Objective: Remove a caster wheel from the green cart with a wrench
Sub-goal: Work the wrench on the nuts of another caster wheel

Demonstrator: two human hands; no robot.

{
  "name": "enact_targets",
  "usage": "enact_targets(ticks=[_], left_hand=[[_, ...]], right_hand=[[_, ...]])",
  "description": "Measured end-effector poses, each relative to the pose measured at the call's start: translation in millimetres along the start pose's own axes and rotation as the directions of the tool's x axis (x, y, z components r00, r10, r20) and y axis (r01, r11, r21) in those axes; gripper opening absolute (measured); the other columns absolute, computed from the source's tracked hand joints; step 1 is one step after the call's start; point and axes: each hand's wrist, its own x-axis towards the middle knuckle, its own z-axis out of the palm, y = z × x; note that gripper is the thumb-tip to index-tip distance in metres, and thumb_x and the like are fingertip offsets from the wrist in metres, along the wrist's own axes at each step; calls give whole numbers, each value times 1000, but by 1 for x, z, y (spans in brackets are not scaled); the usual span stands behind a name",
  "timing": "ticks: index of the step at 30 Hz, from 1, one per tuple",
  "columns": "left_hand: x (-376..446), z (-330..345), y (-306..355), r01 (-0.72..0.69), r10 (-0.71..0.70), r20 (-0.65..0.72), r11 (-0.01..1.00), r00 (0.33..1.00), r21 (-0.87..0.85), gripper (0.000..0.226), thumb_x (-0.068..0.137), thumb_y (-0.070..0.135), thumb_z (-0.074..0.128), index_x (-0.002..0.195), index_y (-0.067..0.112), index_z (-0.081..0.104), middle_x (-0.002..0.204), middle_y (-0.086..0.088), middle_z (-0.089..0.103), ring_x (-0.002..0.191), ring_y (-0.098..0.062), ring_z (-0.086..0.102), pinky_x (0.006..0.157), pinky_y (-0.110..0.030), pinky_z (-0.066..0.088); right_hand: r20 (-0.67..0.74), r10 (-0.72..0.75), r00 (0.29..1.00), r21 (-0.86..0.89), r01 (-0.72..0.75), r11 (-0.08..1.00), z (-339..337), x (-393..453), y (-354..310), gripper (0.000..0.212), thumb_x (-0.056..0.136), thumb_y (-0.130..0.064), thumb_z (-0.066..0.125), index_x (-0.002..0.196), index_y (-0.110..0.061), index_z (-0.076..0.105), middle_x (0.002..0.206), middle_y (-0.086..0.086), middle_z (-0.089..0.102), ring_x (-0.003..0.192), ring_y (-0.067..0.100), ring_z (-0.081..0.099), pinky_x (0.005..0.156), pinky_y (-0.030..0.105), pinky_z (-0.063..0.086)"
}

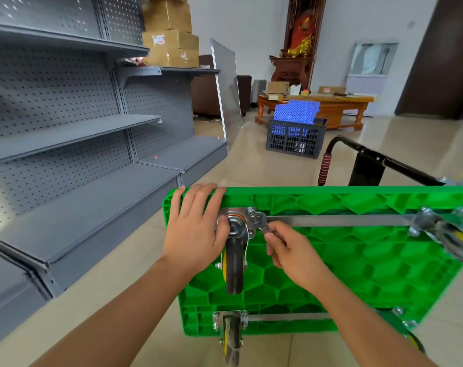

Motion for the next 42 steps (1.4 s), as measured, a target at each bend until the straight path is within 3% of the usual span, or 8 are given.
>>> enact_targets(ticks=[9,15,18,23,28,32,38,42], left_hand=[[0,-4,8,14,-11,-86,1000,996,28,47,96,34,48,135,8,58,130,-10,56,119,-33,49,108,-48,37],[-1,-2,9,32,-27,-127,999,992,40,47,96,35,49,133,8,59,123,-11,58,107,-35,49,103,-49,39],[0,1,9,31,-24,-158,999,987,42,46,94,32,50,133,7,60,121,-12,59,104,-36,50,102,-49,39],[1,5,11,32,-27,-189,999,982,26,46,94,30,51,132,6,61,120,-13,58,104,-36,49,101,-50,40],[1,3,8,28,-24,-188,999,982,20,45,95,30,50,132,7,61,120,-13,58,105,-35,49,100,-51,41],[0,2,10,35,-33,-186,999,982,7,45,94,29,51,132,7,61,120,-13,58,105,-36,50,99,-50,41],[0,2,9,33,-31,-178,999,984,10,46,93,28,52,133,7,60,120,-13,58,105,-36,49,100,-50,40],[0,2,10,41,-40,-175,999,984,2,46,94,29,50,132,7,61,120,-14,58,105,-37,50,99,-50,40]], right_hand=[[-121,99,988,326,-55,944,35,0,-1,18,106,-12,45,101,-17,61,70,3,57,56,17,52,55,27,43],[-153,145,978,352,-84,932,45,-1,0,26,106,-17,46,91,-4,62,70,9,64,58,15,58,58,21,48],[-175,174,969,341,-106,934,48,0,2,31,106,-22,48,85,-6,64,73,15,69,59,12,62,59,20,50],[-211,151,966,202,-108,973,45,3,10,31,105,-32,49,79,-20,61,61,5,61,52,11,55,55,29,46],[-281,46,959,9,-45,999,36,3,12,29,104,-33,50,82,-18,62,57,-2,56,46,3,46,48,16,35],[-287,-12,958,-74,-10,997,31,4,14,29,104,-33,50,83,-16,62,59,3,57,47,7,47,48,19,34],[-256,-133,957,-359,34,933,-3,9,9,29,101,-39,54,77,-23,56,55,-3,54,48,10,50,51,30,41],[-183,-178,967,-514,60,856,-25,16,-2,38,100,-46,52,75,-19,58,60,0,57,59,26,56,58,42,48]])
